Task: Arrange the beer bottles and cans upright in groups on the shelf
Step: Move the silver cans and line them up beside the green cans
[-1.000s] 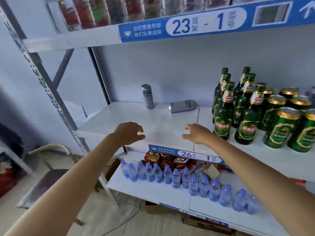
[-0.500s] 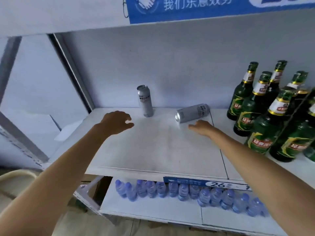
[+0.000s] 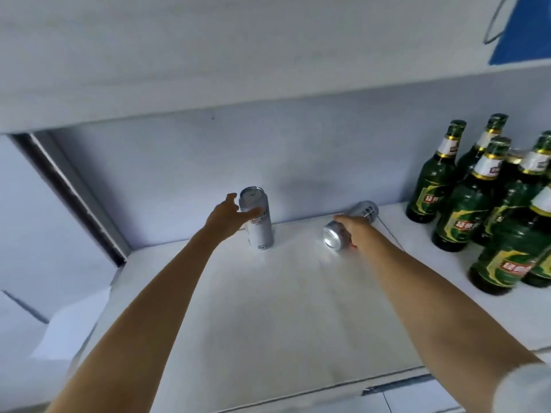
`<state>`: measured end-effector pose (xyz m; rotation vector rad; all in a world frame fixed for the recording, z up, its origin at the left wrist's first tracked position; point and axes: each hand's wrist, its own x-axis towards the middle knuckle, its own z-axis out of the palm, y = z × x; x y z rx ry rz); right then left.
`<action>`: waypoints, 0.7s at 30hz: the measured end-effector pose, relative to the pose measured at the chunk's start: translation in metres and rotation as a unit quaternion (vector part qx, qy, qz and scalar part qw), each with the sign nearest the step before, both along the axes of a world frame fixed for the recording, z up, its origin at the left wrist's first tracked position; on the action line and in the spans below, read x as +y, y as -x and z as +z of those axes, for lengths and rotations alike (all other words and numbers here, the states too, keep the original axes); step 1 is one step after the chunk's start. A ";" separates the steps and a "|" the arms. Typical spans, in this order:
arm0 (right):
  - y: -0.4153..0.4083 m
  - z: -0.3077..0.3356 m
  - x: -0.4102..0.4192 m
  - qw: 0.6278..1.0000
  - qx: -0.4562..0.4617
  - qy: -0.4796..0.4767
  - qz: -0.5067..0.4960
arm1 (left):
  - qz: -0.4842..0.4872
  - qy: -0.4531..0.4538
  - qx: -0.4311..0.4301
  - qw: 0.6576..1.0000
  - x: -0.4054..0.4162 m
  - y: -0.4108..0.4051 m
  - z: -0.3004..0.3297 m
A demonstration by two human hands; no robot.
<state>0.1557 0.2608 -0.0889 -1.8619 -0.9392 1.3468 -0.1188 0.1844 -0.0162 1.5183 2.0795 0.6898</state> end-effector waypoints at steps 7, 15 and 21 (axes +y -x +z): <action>0.004 0.003 0.005 0.999 0.037 0.026 -0.030 | 0.015 -0.063 0.008 0.998 0.022 -0.012 -0.018; -0.010 -0.010 -0.020 0.983 0.120 -0.134 -0.020 | -0.009 -0.072 -0.038 0.997 0.018 -0.001 -0.015; -0.039 -0.009 -0.043 0.963 0.089 -0.254 0.009 | -0.023 -0.087 -0.093 0.992 -0.001 -0.021 -0.004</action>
